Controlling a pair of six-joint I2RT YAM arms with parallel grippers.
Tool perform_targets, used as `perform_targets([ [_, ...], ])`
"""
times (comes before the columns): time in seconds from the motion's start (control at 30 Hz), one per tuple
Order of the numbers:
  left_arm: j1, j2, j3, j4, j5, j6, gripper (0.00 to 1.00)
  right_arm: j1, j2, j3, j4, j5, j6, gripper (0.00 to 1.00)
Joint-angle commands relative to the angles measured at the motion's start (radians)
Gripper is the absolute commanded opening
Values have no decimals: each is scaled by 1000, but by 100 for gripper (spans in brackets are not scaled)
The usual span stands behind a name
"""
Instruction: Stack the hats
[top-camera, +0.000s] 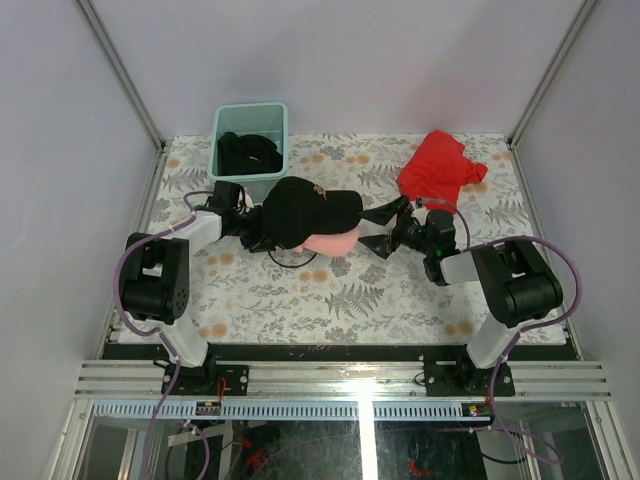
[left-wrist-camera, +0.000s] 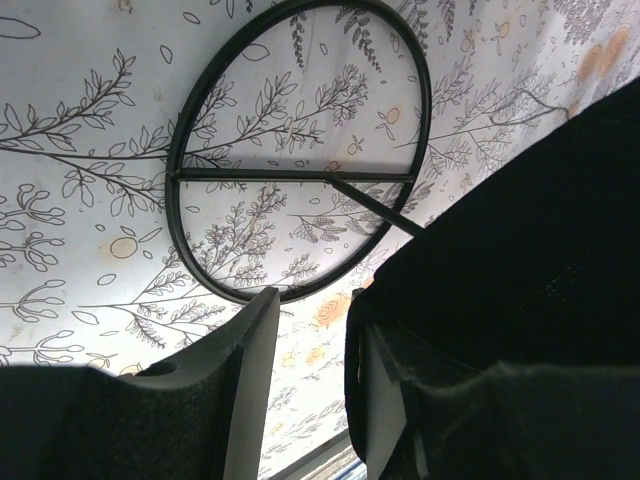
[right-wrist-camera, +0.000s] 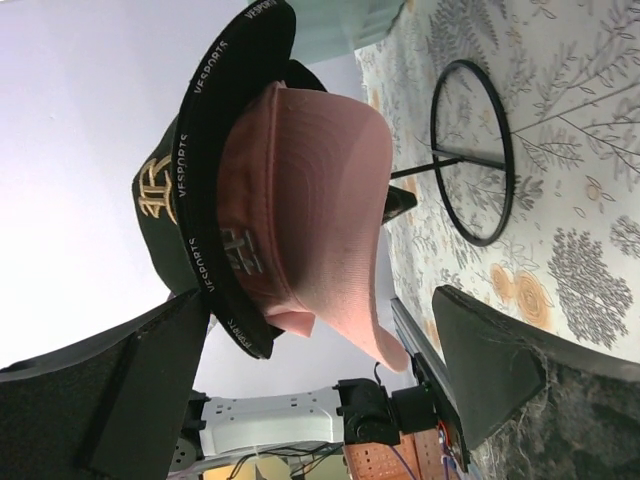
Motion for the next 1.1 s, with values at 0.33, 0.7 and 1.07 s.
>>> perform_targets([
  [0.33,1,71,-3,-39,-25,65,30,79,160,95,389,122,184,99],
  [0.7,5,79,24,-57,-17,75,26,82,189,198,399,62,232,52],
  [1.07,88,-24,127,-134,3,59,33,82,14,336,-93,-108,-65,0],
])
